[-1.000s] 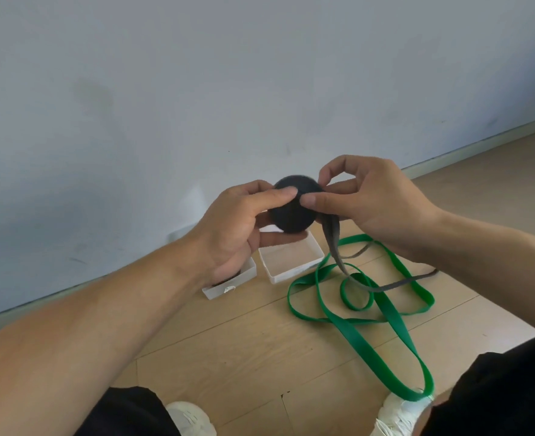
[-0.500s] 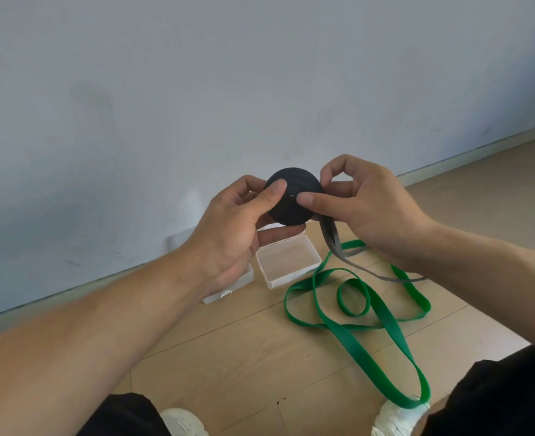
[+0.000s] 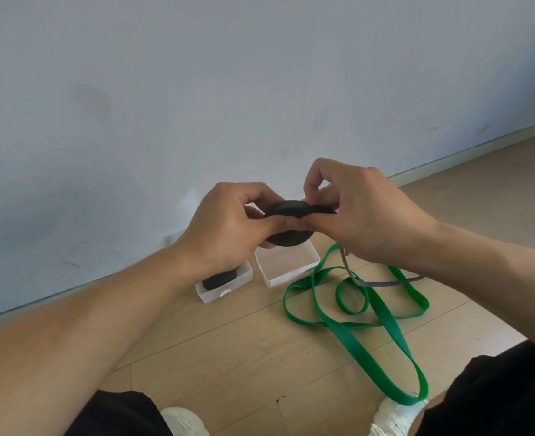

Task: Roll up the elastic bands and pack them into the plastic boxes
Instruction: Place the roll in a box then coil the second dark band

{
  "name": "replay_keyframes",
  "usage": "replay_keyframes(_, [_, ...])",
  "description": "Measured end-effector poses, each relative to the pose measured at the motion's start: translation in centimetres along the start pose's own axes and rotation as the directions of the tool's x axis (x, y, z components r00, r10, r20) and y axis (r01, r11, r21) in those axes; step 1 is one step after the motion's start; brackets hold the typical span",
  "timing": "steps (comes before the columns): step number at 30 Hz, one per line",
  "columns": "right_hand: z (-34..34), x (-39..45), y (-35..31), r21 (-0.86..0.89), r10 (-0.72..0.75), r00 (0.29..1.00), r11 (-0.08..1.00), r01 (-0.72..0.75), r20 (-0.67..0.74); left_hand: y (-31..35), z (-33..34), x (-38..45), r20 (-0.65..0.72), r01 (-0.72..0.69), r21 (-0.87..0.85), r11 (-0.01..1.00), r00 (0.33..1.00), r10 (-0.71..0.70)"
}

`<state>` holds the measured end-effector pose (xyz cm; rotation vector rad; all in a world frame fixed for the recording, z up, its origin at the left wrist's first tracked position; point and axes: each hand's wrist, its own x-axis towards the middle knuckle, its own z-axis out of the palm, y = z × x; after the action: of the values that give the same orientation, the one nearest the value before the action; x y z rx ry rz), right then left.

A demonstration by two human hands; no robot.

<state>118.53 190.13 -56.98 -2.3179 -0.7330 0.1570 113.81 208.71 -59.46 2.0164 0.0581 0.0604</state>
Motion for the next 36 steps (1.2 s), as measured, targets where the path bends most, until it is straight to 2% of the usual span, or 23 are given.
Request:
replay_keyframes(4, [-0.2,0.0,0.3,0.344,0.147,0.986,0.932,-0.111,-0.083,0.1,0.4,0.1,-0.03,0.106,-0.321,0.941,0.992,-0.122])
replay_keyframes(7, [0.0,0.2,0.6,0.476,0.184,0.98,0.87,-0.129,-0.071,0.3,0.8,0.0,-0.052,0.13,-0.434,0.892,0.984,-0.169])
replay_keyframes(12, [0.1,0.5,1.0,0.591,0.203,0.978,0.794,-0.142,-0.038,0.6,0.5,0.2,-0.087,0.093,-0.59,0.802,0.98,-0.178])
replay_keyframes(19, [0.4,0.5,1.3,0.668,0.212,0.977,0.723,-0.174,0.024,0.1,0.6,0.0,0.065,0.157,-0.74,0.654,0.984,-0.163])
replay_keyframes(24, [0.8,0.4,1.3,0.78,0.251,0.963,0.582,-0.232,0.099,-0.2,1.0,0.0,0.102,0.196,-0.772,0.604,0.977,-0.187])
replay_keyframes(26, [0.7,0.4,1.1,0.718,0.252,0.965,0.659,-0.224,0.071,0.0,0.7,0.1,0.119,0.236,-0.721,0.651,0.968,-0.22])
replay_keyframes(28, [0.3,0.4,1.0,0.495,0.218,0.976,0.846,-0.196,0.015,0.0,0.3,0.4,0.082,0.218,-0.48,0.85,0.975,-0.204])
replay_keyframes(30, [-0.2,0.5,0.6,0.272,0.17,0.985,0.947,-0.169,0.021,0.1,0.0,0.5,0.049,0.136,-0.229,0.964,0.991,-0.128])
replay_keyframes(33, [-0.8,0.3,0.4,0.172,0.136,0.987,0.974,-0.148,0.083,0.2,0.2,0.3,0.093,0.096,-0.167,0.981,0.992,-0.081])
replay_keyframes(36, [-0.9,0.0,0.7,0.219,0.121,0.989,0.966,-0.137,0.083,-0.1,0.5,0.3,0.115,0.161,-0.225,0.961,0.984,-0.138])
